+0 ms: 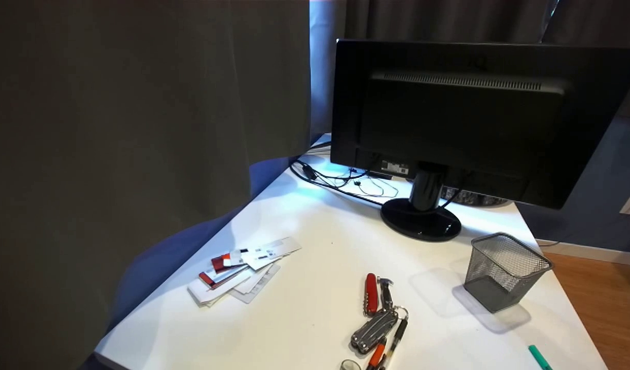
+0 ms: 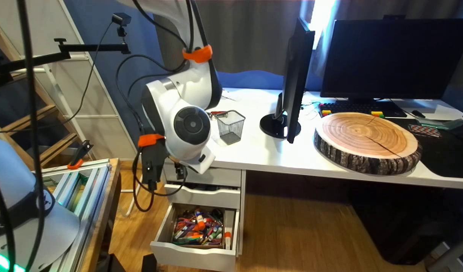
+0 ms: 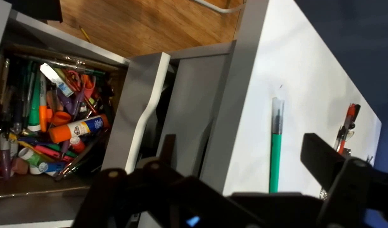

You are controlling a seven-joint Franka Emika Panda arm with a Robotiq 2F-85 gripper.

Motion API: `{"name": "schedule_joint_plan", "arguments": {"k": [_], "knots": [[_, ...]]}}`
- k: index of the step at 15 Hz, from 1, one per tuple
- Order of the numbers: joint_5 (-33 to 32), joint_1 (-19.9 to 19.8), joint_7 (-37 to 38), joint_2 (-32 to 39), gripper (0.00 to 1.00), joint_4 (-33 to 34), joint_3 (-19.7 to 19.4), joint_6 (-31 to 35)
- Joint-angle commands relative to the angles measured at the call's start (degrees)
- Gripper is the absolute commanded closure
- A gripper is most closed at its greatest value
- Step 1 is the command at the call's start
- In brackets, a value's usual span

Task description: Open the second top drawer, then put the green pencil in the second top drawer and close the drawer

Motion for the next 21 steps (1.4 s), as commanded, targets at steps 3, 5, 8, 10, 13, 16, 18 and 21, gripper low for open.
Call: {"name": "schedule_joint_plan", "arguments": {"k": [3,5,8,10,13,16,18,21], "knots": [[19.34,0.98,-20.49,11.81,0.0,6.85,-1.53,2.14],[25.8,2.45,-27.37,15.28,0.0,8.88,-3.13,1.29],[34.97,5.84,-35.69,20.25,0.0,12.15,-5.81,2.01],[41.96,8.25,-40.48,23.16,0.0,14.13,-7.5,1.53],[42.36,9.05,-39.41,22.55,0.0,13.1,-8.27,0.36],[45.39,10.59,-40.91,25.13,0.0,15.04,-8.8,0.2],[45.45,10.62,-40.93,25.4,0.0,15.4,-8.89,0.21],[49.11,11.59,-43.54,28.15,0.0,17.56,-9.08,-1.45]]}}
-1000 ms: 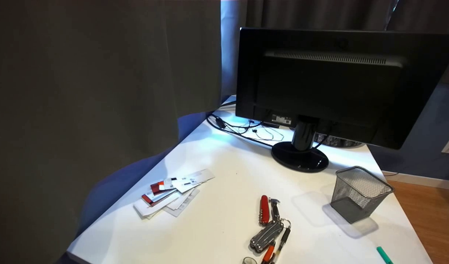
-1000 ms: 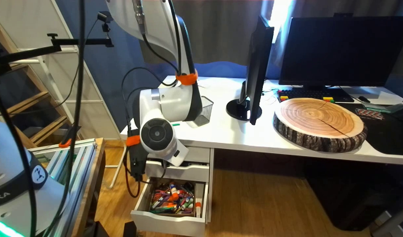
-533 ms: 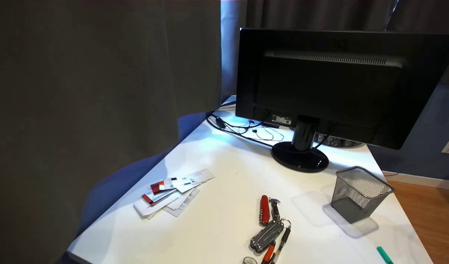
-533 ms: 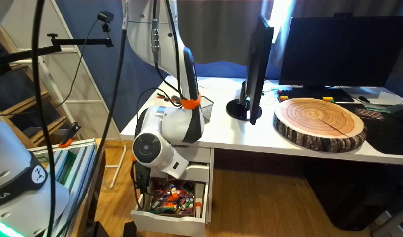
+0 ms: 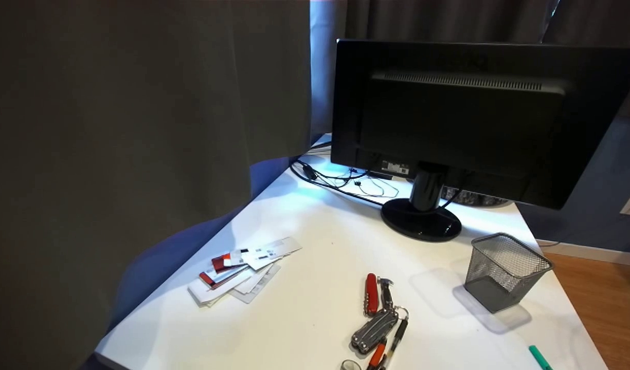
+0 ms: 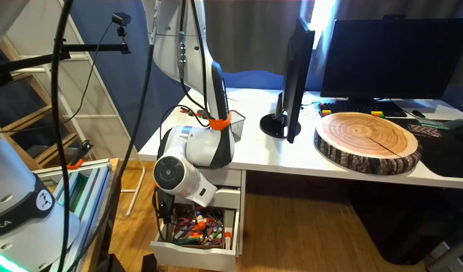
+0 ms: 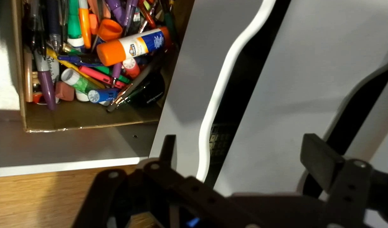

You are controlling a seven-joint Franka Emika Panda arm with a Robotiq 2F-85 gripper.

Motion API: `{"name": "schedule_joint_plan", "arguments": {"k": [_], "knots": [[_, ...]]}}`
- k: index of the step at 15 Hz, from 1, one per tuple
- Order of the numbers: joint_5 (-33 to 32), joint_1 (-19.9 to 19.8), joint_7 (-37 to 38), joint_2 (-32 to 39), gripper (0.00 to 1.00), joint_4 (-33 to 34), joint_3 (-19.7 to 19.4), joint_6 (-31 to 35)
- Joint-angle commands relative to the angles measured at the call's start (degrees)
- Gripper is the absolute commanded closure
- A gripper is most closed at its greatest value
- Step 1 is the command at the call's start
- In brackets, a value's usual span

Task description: Open the second top drawer, then put the green pencil in the second top drawer and close the drawer

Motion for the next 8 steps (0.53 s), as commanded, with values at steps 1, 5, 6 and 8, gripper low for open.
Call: {"name": "schedule_joint_plan", "arguments": {"k": [1,5,6,8], "knots": [[5.49,2.57,-2.33,3.21,0.0,2.67,-0.92,-1.53],[11.33,4.22,-3.67,6.07,0.0,5.01,-1.25,-1.97],[12.49,4.52,-3.51,6.92,0.0,5.61,-1.31,-1.91],[9.25,3.32,-0.98,8.26,0.0,7.3,-1.86,-1.81]]}}
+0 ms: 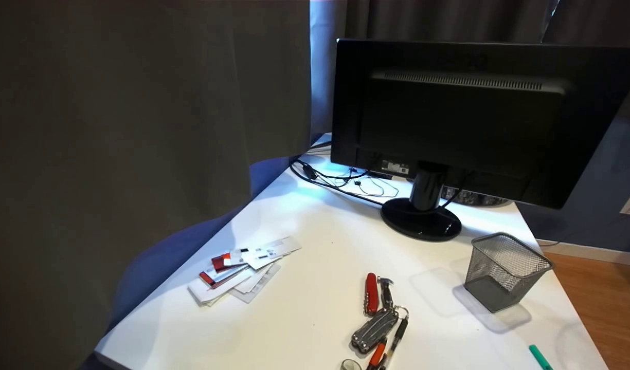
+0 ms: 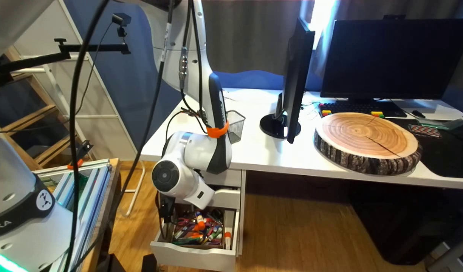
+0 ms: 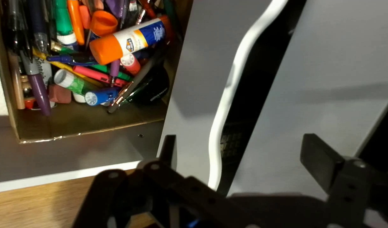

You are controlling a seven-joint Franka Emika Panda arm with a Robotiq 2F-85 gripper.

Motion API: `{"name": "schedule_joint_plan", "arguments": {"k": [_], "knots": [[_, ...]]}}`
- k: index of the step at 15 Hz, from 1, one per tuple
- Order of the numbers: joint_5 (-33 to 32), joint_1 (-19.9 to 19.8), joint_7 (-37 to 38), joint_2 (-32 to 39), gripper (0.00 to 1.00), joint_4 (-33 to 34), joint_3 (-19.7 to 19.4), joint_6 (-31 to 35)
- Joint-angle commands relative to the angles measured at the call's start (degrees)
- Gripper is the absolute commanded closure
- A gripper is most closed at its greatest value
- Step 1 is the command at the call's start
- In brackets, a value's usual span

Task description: Open the second top drawer, then put the green pencil in the second top drawer and close the drawer

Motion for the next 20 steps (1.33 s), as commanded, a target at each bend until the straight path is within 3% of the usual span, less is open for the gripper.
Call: {"name": "schedule_joint_plan", "arguments": {"k": [1,16,17,20], "knots": [[-0.24,0.08,1.53,3.73,0.0,3.69,-1.48,-0.54],[-0.09,-0.39,7.9,12.54,0.0,11.22,-0.43,-4.31],[-0.09,-2.83,6.32,12.76,0.0,11.92,1.19,-3.12],[-0.09,-3.61,6.33,13.58,0.0,13.47,1.94,-2.29]]}}
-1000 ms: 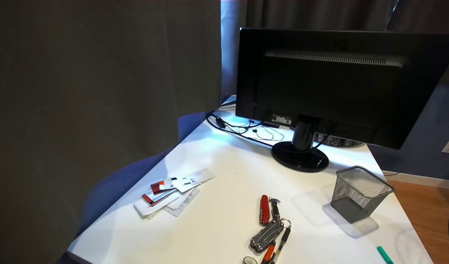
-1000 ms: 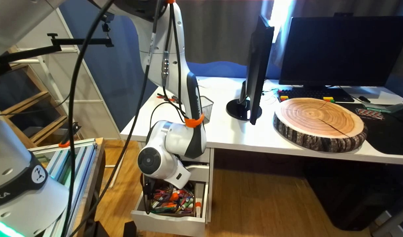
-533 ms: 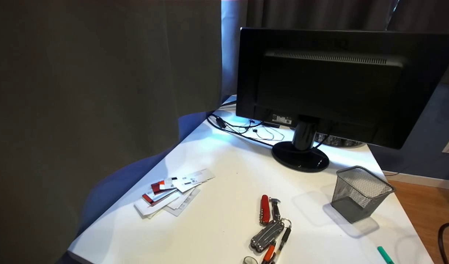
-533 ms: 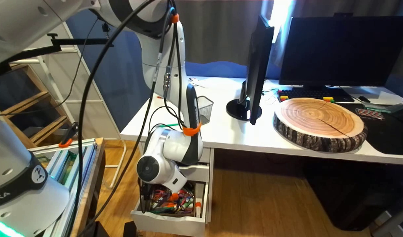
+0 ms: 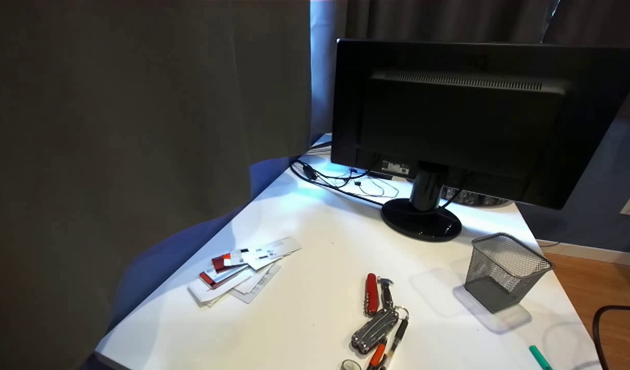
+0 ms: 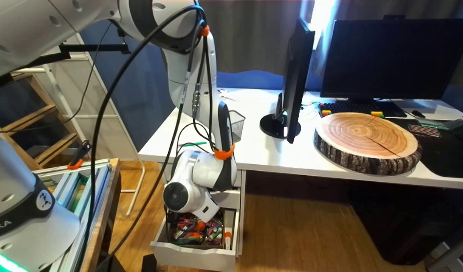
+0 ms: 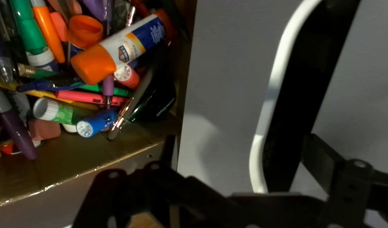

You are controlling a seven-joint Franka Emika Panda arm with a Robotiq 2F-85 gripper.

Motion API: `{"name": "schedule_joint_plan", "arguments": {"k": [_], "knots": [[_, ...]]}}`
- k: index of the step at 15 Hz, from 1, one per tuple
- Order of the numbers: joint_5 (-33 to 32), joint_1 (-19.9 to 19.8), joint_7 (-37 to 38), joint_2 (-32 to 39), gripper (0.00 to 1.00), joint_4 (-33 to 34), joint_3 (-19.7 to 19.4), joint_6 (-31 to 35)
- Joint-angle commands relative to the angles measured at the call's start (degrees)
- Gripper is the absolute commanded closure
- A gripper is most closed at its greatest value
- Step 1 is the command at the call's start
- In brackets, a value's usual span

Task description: Open the second top drawer, then put the green pencil in the second top drawer and close the drawer

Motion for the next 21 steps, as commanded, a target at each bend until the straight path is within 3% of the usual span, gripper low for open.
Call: {"name": "schedule_joint_plan", "arguments": {"k": [1,4,5,6,7,8,9,14,15,21], "knots": [[0.0,-2.08,-0.19,1.98,0.0,3.05,1.84,2.27],[0.0,-2.53,0.05,2.93,0.08,4.02,2.5,3.69],[0.0,-2.62,0.17,3.13,0.21,4.18,2.67,4.21],[0.0,-2.63,0.18,3.31,0.25,4.36,2.75,4.58],[0.0,-2.58,0.31,3.48,0.37,4.54,2.81,4.97],[0.0,0.29,2.71,3.53,0.46,4.38,0.8,3.81],[0.0,-2.49,0.58,3.63,0.52,4.79,2.89,5.1],[0.01,-2.22,0.88,3.69,0.85,5.37,3.71,5.41],[0.0,0.75,3.62,3.37,0.87,5.04,1.47,4.71],[0.0,2.62,5.76,1.67,0.87,3.73,-0.52,7.16]]}}
